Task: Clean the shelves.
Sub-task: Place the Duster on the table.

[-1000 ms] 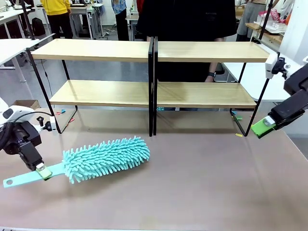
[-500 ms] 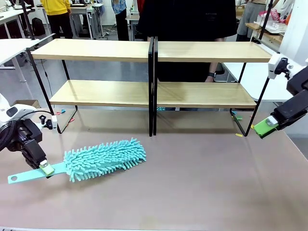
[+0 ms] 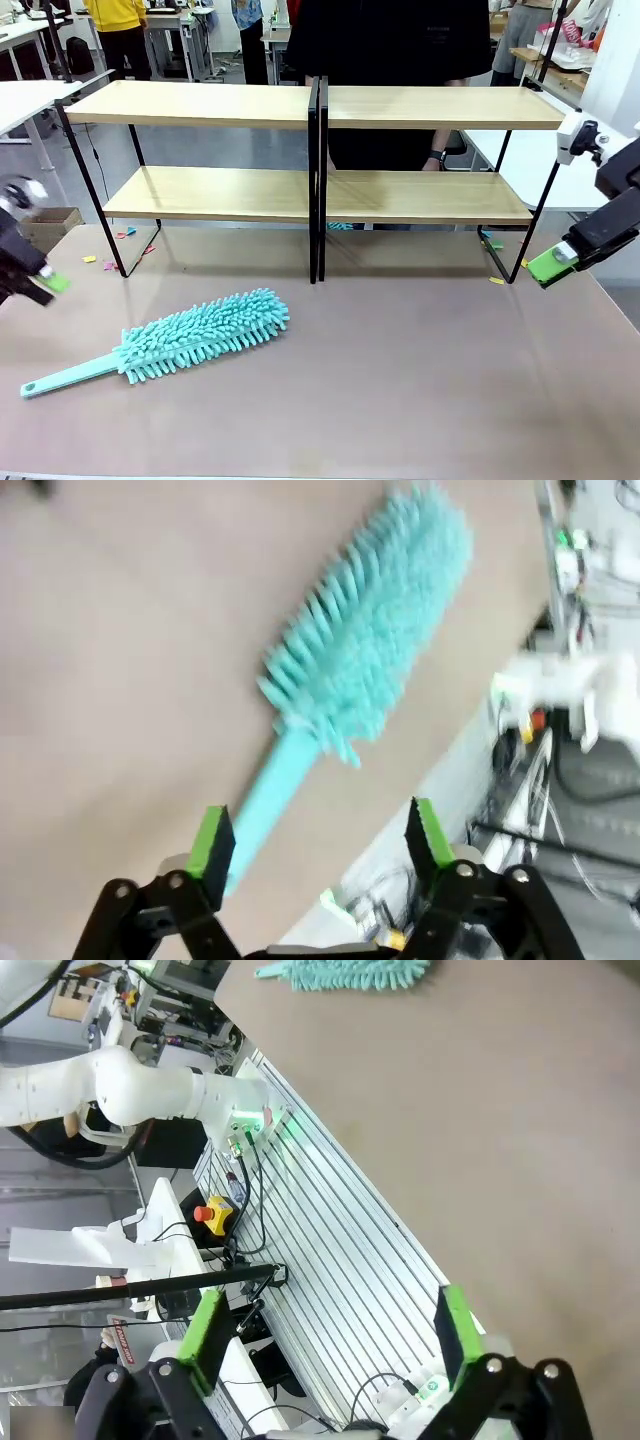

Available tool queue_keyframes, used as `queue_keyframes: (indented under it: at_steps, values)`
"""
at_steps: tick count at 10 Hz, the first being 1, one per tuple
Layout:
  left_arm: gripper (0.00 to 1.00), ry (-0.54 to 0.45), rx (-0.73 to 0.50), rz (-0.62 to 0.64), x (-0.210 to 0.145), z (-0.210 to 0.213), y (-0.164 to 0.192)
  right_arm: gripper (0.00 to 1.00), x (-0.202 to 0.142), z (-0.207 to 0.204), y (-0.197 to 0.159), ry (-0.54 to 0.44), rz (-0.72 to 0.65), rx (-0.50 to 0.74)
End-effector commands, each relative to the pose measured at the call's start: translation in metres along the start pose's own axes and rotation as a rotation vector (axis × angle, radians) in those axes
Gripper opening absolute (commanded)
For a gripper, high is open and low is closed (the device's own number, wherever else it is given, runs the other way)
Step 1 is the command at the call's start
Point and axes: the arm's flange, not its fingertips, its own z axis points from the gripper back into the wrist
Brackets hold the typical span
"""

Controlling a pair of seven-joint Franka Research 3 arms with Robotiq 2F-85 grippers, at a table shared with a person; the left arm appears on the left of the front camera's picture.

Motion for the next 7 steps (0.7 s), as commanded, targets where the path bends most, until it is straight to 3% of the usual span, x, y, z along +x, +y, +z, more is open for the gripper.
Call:
queue_keyframes:
  at_steps: [1, 3, 5, 6, 7]
  values:
    - [1.00, -0.252, 0.002, 0.025, -0.005, 0.009, -0.003, 1.00, 0.002, 0.002, 0.000, -0.007, 0.023, 0.017]
    - [1.00, -0.325, -0.374, 0.116, -0.014, 0.010, -0.043, 1.00, 0.002, 0.002, 0.000, -0.007, 0.023, 0.017]
    - [1.00, -0.293, -0.645, 0.235, -0.018, -0.009, -0.051, 1.00, 0.002, 0.002, 0.000, -0.007, 0.023, 0.017]
    - [1.00, -0.219, -0.717, 0.258, -0.020, -0.025, -0.052, 1.00, 0.002, 0.002, 0.000, -0.007, 0.023, 0.017]
    - [1.00, -0.037, -0.719, 0.293, -0.022, -0.046, -0.057, 1.00, 0.002, 0.002, 0.000, -0.007, 0.023, 0.017]
